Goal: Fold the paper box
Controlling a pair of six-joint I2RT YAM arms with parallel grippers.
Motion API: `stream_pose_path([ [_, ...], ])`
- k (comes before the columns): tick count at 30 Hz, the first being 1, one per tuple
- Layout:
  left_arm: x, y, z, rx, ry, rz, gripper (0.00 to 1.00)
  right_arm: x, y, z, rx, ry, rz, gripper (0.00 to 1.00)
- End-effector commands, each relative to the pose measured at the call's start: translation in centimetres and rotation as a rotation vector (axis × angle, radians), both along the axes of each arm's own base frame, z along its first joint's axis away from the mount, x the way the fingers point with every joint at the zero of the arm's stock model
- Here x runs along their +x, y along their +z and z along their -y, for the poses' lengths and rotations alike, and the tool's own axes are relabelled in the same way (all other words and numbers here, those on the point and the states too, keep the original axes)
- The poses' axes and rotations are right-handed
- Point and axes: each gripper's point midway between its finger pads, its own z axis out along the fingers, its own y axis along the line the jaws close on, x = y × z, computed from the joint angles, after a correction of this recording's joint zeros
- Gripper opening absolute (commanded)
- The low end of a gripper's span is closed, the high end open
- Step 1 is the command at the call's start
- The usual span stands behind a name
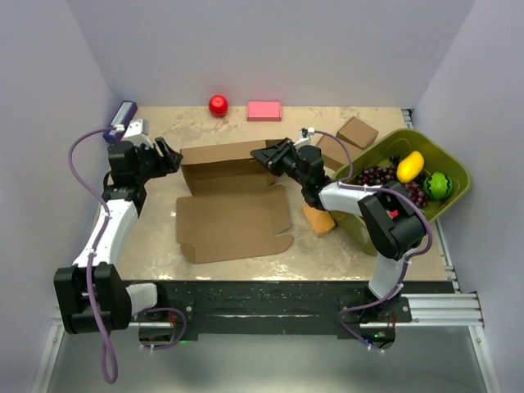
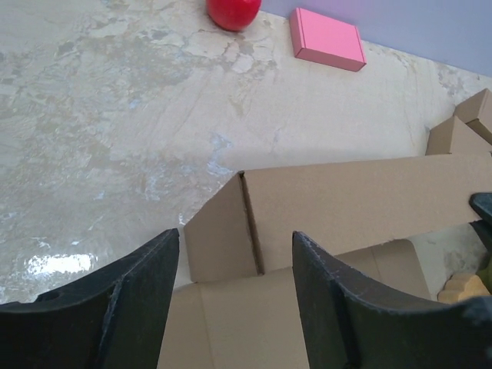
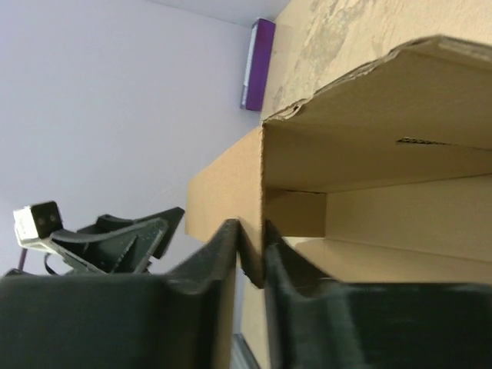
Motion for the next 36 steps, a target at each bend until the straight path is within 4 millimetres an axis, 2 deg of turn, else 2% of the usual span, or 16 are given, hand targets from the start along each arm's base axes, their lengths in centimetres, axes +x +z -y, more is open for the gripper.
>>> stream_pose_path([
  [1, 1.2, 0.3, -1.1, -0.059, 0.006, 0.022, 0.62, -0.4, -1.0, 0.0, -0.081, 0.012, -0.01, 0.54],
  [3, 1.2, 0.5, -1.0, -0.07, -0.005, 0.029, 0.61, -0.5, -0.2, 0.5, -0.088, -0.003, 0.007, 0.69],
  [4, 1.1, 0.4, -1.0, -0.069, -0.007, 0.031, 0.61, -0.5, 0.1, 0.6, -0.108, -0.006, 0.025, 0.79],
  [6, 1.0, 1.0, -0.9, -0.068, -0.018, 0.057, 0.62, -0.5, 0.3, 1.2, -0.146, -0.028, 0.029, 0.86],
  [7, 0.9, 1.0, -0.8, -0.071, -0.022, 0.063, 0.63, -0.7, 1.4, 1.6, -0.164, -0.035, 0.062, 0.92],
  [9, 1.1, 1.8, -0.4, -0.08, -0.036, 0.089, 0.65, -1.1, 1.5, 2.1, -0.203, -0.046, 0.064, 0.93],
  [10, 1.3, 2.2, -0.4, -0.091, -0.034, 0.098, 0.68, -1.1, 2.6, 2.8, -0.228, -0.071, 0.097, 0.94],
  [12, 1.7, 2.7, -0.4, -0.097, -0.032, 0.111, 0.7, -1.8, 2.0, 3.5, -0.283, -0.087, 0.085, 0.95],
  [13, 1.9, 3.2, -0.6, -0.104, -0.024, 0.117, 0.7, -2.0, 3.0, 4.2, -0.305, -0.114, 0.115, 0.95],
  [15, 2.4, 3.0, -0.8, -0.111, -0.014, 0.112, 0.7, -3.0, 2.3, 4.7, -0.349, -0.125, 0.114, 0.94],
  [17, 2.8, 2.9, -0.6, -0.124, -0.026, 0.101, 0.7, -3.7, 2.5, 5.2, -0.392, -0.145, 0.141, 0.92],
  [23, 3.3, 1.4, 0.1, -0.15, -0.06, 0.053, 0.67, -5.2, -1.5, 5.6, -0.627, -0.142, 0.107, 0.84],
  [27, 3.3, 0.8, 0.1, -0.151, -0.063, 0.036, 0.65, -4.7, -4.0, 5.6, -0.69, -0.141, 0.059, 0.82],
  [30, 3.3, 0.6, 0.2, -0.153, -0.067, 0.034, 0.65, -3.9, -4.5, 5.6, -0.726, -0.146, 0.05, 0.81],
  [32, 3.3, 0.5, 0.2, -0.153, -0.068, 0.032, 0.64, -3.4, -5.7, 5.9, -0.761, -0.149, 0.034, 0.79],
  [36, 3.3, 0.4, 0.2, -0.154, -0.071, 0.03, 0.62, -2.1, -7.1, 6.8, -0.775, -0.162, 0.008, 0.68],
])
